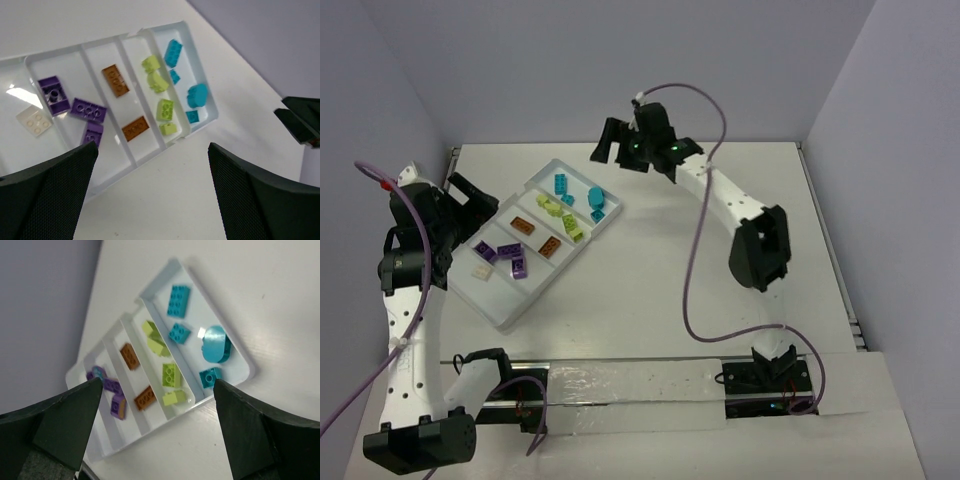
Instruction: Sort the legos into containers by color
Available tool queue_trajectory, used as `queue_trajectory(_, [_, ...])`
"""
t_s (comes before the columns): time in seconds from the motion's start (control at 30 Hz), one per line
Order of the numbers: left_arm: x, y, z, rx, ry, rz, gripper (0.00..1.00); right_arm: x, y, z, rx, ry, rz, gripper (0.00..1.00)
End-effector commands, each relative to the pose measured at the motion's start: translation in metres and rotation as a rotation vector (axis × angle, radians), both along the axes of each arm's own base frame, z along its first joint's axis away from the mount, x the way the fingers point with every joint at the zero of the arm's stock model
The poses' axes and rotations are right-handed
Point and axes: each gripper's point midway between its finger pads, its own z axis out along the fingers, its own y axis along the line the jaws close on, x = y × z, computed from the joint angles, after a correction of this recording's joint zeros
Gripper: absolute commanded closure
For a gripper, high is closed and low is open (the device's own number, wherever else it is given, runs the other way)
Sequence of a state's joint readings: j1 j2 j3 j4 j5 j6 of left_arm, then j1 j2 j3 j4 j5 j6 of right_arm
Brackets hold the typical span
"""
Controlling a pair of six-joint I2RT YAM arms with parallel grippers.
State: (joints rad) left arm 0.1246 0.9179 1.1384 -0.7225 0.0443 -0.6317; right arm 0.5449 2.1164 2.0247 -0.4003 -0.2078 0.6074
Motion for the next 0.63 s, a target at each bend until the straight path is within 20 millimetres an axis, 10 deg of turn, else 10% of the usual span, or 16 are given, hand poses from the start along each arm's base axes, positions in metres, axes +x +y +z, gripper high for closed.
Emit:
queue_trajectory(0.0, [0.005, -0.016, 0.051, 0.041, -0.144, -0.124, 0.01, -0.015, -0.086, 0.093, -0.095, -0.200, -0.276, 0.00])
queue_trajectory(0.3, [0.023, -0.025, 0.071, 0.030, -0.201, -0.177, 0.01, -0.077, -0.219, 0.068, -0.302, -0.148, -0.569, 0.00])
queue_trajectory(0.6, [0.028, -0.030, 0.066, 0.014, -0.191, -0.196, 0.01, -0.103, -0.264, 0.053, -0.343, -0.161, -0.670, 0.00])
